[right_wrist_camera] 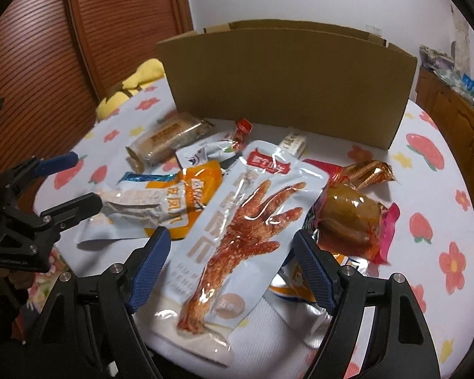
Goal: Organize snacks
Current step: 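Grasp the orange-and-white chicken-feet packet with the left tool while the right tool approaches the white packet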
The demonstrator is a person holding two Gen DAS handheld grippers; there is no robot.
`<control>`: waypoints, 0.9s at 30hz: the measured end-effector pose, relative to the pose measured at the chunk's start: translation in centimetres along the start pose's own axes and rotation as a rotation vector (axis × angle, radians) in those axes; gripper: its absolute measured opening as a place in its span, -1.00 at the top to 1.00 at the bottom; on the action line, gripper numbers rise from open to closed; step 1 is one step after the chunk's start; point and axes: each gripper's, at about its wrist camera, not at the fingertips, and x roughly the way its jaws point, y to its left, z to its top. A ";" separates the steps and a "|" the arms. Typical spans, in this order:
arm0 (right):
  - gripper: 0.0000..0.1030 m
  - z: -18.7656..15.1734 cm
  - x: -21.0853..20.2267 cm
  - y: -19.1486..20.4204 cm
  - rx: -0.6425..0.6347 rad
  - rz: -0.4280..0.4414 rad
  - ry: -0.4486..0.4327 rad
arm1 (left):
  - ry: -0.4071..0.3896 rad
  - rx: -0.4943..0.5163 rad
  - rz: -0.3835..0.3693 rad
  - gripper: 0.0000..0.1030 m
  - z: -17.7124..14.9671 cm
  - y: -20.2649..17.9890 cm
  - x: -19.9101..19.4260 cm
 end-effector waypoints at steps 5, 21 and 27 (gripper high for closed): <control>-0.61 0.7 1.0 0.0 -0.036 -0.009 0.029 | 0.017 0.027 -0.057 -0.78 0.1 -0.5 0.0; -0.52 2.0 2.0 -2.3 0.025 0.062 0.077 | 0.128 0.201 -0.160 -0.44 2.1 -3.8 2.2; -0.24 2.3 1.4 -2.2 0.023 0.082 0.062 | 0.181 0.255 -0.160 -0.44 2.1 -4.9 3.7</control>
